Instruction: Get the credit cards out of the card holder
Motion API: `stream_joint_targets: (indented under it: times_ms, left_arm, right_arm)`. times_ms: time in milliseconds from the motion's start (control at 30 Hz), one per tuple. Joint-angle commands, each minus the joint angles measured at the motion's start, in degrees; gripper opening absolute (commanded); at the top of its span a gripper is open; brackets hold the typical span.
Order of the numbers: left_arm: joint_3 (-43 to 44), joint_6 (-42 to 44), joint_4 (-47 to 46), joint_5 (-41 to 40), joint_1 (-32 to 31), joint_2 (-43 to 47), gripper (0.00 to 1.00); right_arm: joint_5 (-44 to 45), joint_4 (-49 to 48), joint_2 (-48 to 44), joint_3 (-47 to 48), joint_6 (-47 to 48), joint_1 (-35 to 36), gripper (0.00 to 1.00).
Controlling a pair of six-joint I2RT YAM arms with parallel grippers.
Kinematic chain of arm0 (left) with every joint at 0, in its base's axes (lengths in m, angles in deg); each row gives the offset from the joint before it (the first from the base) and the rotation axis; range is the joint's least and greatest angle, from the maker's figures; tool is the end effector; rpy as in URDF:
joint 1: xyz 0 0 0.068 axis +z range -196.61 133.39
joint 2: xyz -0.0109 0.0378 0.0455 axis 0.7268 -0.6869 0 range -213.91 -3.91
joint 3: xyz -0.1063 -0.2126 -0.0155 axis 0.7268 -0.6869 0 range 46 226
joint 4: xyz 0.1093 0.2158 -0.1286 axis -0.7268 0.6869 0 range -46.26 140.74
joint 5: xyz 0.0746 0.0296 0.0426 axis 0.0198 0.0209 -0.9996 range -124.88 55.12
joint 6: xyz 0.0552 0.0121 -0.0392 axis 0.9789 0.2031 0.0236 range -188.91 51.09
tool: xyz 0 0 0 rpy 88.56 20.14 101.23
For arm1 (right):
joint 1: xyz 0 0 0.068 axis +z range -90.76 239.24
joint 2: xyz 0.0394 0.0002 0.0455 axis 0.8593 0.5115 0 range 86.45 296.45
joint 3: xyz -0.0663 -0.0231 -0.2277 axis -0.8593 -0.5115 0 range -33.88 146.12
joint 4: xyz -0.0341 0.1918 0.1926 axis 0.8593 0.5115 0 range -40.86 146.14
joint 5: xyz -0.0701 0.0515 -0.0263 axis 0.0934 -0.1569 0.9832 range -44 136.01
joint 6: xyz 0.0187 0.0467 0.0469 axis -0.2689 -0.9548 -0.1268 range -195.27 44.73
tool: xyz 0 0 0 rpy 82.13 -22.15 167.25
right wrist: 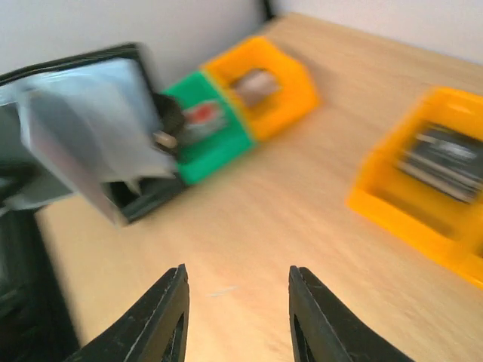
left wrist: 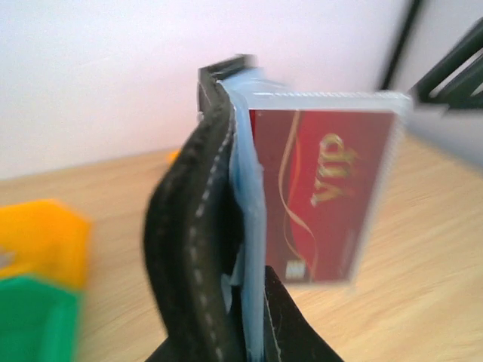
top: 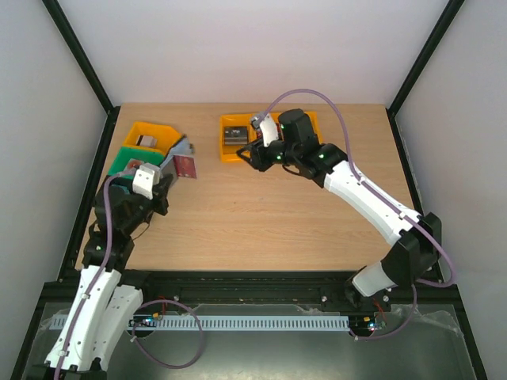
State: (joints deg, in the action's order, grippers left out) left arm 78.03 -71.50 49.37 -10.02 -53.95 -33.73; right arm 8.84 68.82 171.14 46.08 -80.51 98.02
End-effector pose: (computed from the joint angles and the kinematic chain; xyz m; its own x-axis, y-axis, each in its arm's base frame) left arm 0.1974 -0.0490 0.2894 -0.0832 -0.0306 -0.9961 0.5289 0.8458 -0.0702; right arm 0.2664 0.2572 0.3303 -0.4054 -0.2323 -0.8841 -0.8947 0.2990 0.3317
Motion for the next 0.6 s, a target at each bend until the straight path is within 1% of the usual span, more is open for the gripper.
stream_joint_targets:
  times_ms: [0,67,133,200,267,333,367,433,467,533,567]
  left_arm:
    - [2.51,16.66,10.63,-23.03,-0.7,-1.93,0.02]
    - [2.5,21.75,11.68,-26.83,-1.44,-2.27,0.02]
    - [2.71,24.47,11.73,-28.68,-1.98,-2.47,0.02]
    - [2.88,25.09,11.55,-28.74,-2.43,-2.73,0.02]
    - [2.89,24.41,11.82,-27.81,-2.82,-3.07,0.02]
    - [3.18,22.69,12.66,-26.61,-3.31,-3.56,0.02]
    - [3.36,21.61,13.26,-25.77,-3.5,-3.77,0.02]
    - [4.31,19.27,14.29,-23.29,-3.56,-4.13,0.02]
    - [4.74,18.07,14.7,-21.89,-3.57,-4.25,0.02]
    - [5.93,15.2,15.25,-18.21,-3.29,-4.26,0.02]
    - [6.43,13.46,15.41,-15.06,-3.12,-4.02,0.02]
  right_arm:
    - [24.07,4.72,2.41,2.71,-5.62,-1.26,0.37]
    - [21.34,3.94,1.56,1.92,-5.17,-1.06,0.37]
    - [16.59,0.72,-0.08,-0.01,-5.04,-0.03,0.35]
    - [12.49,-2.96,-1.88,-1.74,-3.23,2.96,0.33]
    - [8.65,-5.56,-2.14,-2.28,0.32,8.22,0.33]
    - [-2.48,-8.48,-1.34,-2.26,2.86,12.97,0.35]
    - [-7.53,-11.29,-0.98,-2.64,1.91,14.04,0.35]
    - [-14.61,-21.8,-0.4,-5.24,-5.3,14.72,0.35]
    - [-15.97,-28.58,-0.07,-6.92,-9.51,14.73,0.35]
    - [-15.44,-37.0,1.41,-8.53,-14.69,14.74,0.3]
    - [-13.79,-36.54,2.53,-7.97,-15.33,14.74,0.28]
